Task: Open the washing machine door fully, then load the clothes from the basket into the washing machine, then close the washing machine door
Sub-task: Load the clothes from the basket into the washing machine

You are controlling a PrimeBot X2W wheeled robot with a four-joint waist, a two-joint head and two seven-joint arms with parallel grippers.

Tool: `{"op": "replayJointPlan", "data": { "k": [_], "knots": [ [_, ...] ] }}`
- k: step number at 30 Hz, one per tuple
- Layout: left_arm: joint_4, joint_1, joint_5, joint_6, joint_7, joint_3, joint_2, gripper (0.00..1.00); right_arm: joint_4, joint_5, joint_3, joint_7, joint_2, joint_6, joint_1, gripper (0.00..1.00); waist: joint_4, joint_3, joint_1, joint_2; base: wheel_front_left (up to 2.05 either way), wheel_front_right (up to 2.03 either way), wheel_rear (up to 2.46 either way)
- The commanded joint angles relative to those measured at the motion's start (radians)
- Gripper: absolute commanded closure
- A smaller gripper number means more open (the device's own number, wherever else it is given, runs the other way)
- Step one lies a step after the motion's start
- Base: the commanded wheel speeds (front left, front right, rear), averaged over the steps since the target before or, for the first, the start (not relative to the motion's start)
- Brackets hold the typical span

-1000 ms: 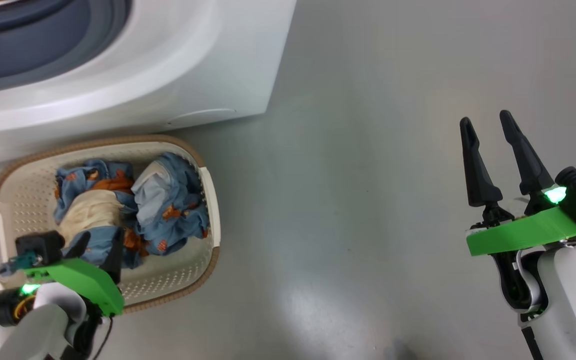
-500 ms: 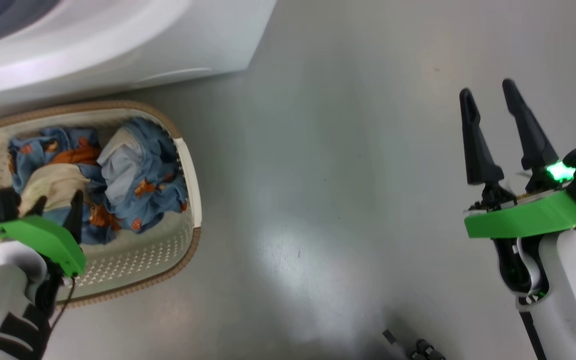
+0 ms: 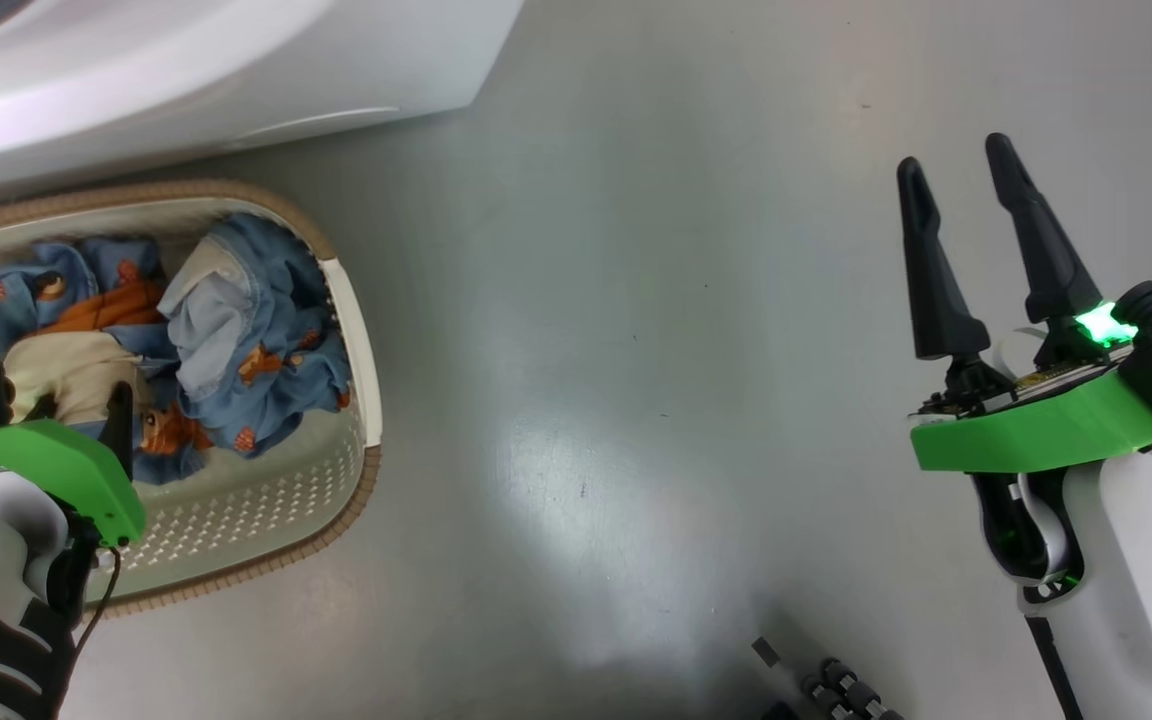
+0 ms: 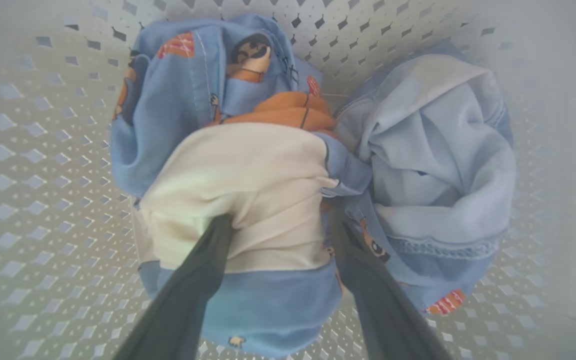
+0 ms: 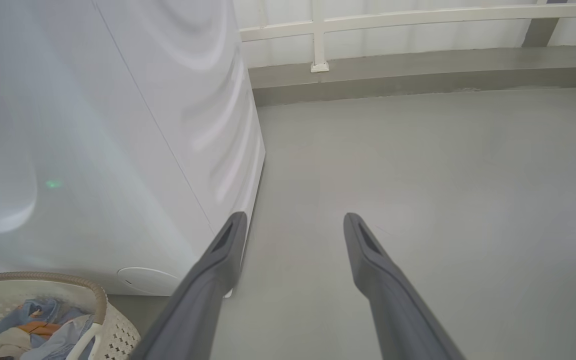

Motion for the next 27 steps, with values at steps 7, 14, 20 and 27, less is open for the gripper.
{"op": "replayJointPlan", "data": {
  "k": [7,14,20,27],
  "knots": [
    [0.002,-0.017,0.026,0.006,0.016,-0.008,0.058,0.00,-0.031,-0.009,0.033,-0.008,-0.001,0.005,0.016,0.00,-0.009,0.011,0.0000,0.0000,0.00,0.00,0.00],
    [0.003,-0.024,0.041,0.026,0.038,-0.030,0.054,1.00,-0.032,-0.002,0.032,-0.008,-0.001,0.005,0.016,0.00,-0.007,0.009,0.0000,0.0000,0.00,0.00,0.00],
    [0.003,-0.008,0.028,0.035,0.034,-0.026,0.047,1.00,-0.026,0.000,0.036,-0.008,-0.001,0.005,0.017,0.00,-0.002,-0.018,0.0000,0.0000,0.00,0.00,0.00],
    [0.003,0.024,-0.010,0.030,-0.023,0.004,0.025,1.00,-0.017,0.002,0.026,-0.008,-0.002,0.005,0.027,0.00,0.022,-0.074,0.0000,0.0000,0.00,0.00,0.00]
  ]
}}
